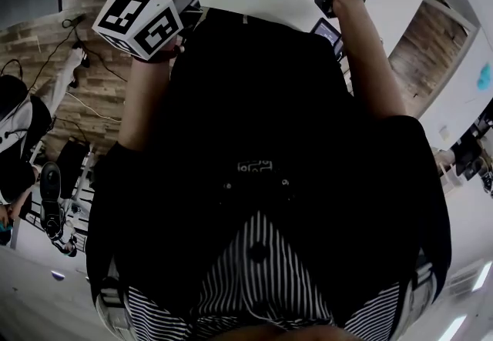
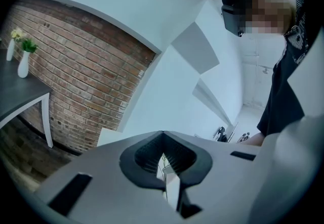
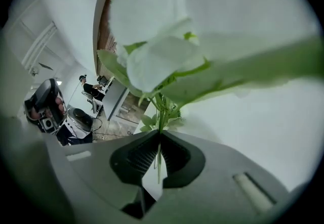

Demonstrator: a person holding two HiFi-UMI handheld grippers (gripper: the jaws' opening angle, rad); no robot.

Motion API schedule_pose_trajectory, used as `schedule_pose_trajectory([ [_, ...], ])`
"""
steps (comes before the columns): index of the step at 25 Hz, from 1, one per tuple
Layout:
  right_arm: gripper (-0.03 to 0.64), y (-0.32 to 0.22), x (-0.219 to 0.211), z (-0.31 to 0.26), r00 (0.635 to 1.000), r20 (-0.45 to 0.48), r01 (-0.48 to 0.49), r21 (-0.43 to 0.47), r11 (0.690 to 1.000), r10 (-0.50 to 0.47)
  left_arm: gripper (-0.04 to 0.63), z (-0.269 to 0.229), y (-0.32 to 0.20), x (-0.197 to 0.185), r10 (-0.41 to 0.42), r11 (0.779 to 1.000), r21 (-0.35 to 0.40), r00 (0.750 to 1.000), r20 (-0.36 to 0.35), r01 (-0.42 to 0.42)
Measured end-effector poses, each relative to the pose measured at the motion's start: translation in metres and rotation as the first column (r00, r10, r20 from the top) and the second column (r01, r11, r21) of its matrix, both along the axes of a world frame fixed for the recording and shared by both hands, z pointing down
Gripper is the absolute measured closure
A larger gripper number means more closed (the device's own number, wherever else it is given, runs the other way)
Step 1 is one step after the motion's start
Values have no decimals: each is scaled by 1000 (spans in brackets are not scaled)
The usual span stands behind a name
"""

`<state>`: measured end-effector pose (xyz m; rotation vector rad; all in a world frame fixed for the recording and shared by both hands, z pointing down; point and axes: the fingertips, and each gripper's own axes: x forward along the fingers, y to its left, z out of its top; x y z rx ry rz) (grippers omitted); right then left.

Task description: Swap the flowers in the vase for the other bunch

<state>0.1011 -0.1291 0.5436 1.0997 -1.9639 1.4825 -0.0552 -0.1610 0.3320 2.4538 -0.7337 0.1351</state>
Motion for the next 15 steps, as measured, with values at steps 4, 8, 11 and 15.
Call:
schedule_pose_trajectory([
  [4,600,-8,5,8,998,-1,-58,-22,998,58,591,2,0,-4,-7,1000,-6,1000,0,7],
  [8,600,-7,9,18,994,-5,-107,-42,993,107,591,4,0,-6,-8,1000,-12,1000,0,8],
  [11,600,-10,8,19,992,-28,-120,-22,992,120,591,6,2,-8,-8,1000,-15,1000,2,9],
  [15,598,-13,16,18,989,-59,-134,-11,991,133,591,4,4,0,-4,1000,-16,1000,-2,4],
])
